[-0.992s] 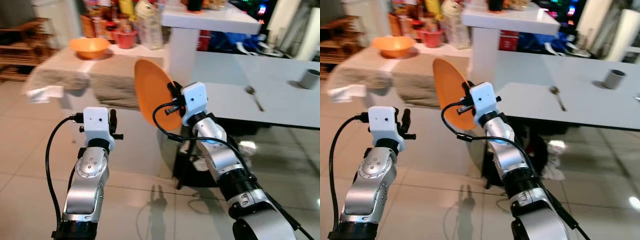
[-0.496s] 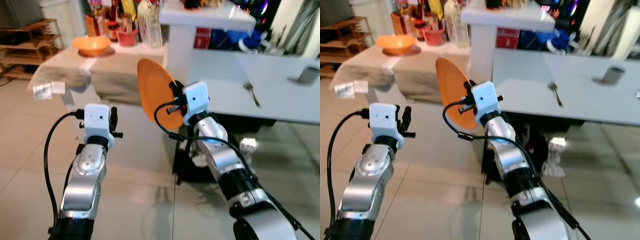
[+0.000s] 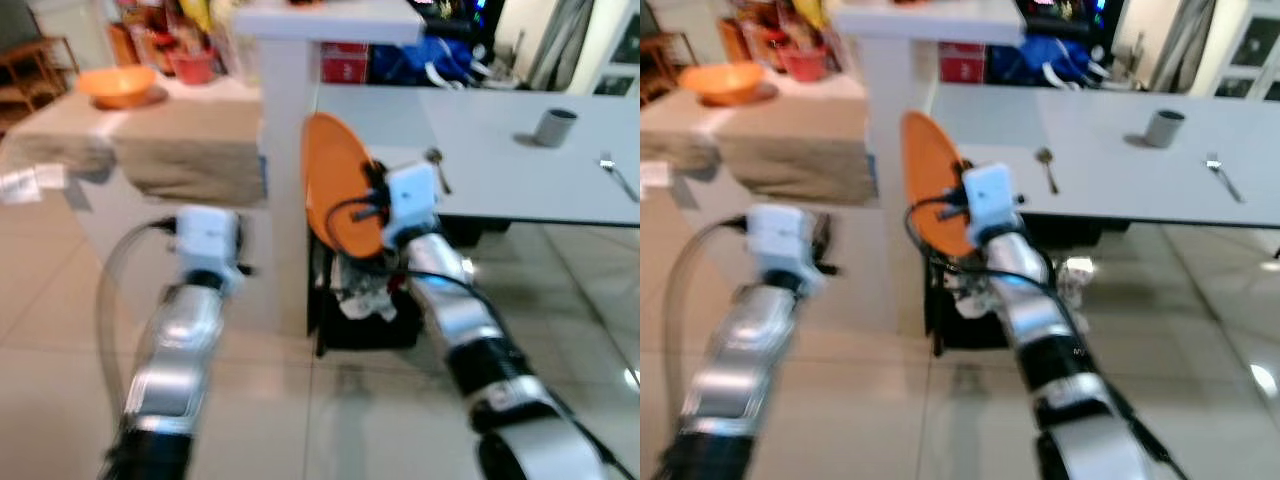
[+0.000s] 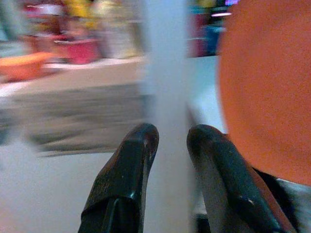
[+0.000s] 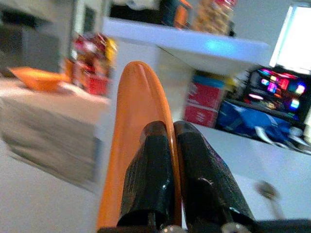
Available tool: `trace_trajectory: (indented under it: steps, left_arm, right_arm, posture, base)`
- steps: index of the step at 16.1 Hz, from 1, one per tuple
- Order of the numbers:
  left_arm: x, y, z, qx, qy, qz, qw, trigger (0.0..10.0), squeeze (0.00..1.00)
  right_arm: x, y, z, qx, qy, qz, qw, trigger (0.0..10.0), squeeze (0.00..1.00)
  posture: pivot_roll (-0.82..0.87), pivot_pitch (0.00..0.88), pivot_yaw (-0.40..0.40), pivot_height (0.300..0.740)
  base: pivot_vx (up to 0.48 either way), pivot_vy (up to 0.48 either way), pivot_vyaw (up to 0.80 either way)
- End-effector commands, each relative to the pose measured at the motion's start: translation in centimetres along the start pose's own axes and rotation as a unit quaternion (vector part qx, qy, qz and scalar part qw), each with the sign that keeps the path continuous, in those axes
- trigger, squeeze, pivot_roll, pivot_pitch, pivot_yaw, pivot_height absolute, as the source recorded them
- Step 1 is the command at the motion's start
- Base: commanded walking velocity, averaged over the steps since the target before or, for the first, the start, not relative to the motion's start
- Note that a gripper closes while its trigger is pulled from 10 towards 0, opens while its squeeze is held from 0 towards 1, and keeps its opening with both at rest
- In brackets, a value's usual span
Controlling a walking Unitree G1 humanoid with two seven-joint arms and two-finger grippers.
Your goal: Setting the table
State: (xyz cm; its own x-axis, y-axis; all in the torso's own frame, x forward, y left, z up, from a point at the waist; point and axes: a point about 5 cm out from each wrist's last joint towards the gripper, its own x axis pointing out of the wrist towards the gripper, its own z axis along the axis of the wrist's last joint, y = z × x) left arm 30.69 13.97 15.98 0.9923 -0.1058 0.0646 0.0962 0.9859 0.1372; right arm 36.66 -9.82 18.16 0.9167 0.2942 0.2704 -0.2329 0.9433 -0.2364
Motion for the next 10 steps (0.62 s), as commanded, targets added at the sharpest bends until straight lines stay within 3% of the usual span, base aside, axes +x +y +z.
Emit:
trace_trajectory:
  steps: [1, 10]
  left_arm:
    - [0.10, 1.02, 0.20, 0.007, -0.003, 0.012, 1.000, 10.0, 0.00]
    - [0.45, 0.17, 0.34, 0.003, -0.016, -0.014, 1.000, 10.0, 0.00]
  right_arm:
    - [0.65, 0.07, 1.72, 0.004, -0.040, -0.004, 0.999, 0.0, 0.00]
    - [0.39, 0.09, 1.25, 0.003, -0.033, -0.009, 0.999, 0.0, 0.00]
  posture:
    - [0.00, 0.000, 0.016, 0.740]
    - [-0.06, 0.000, 0.040, 0.740]
  base:
    - [0.307, -0.368, 0.00]
    - [0.308, -0.365, 0.00]
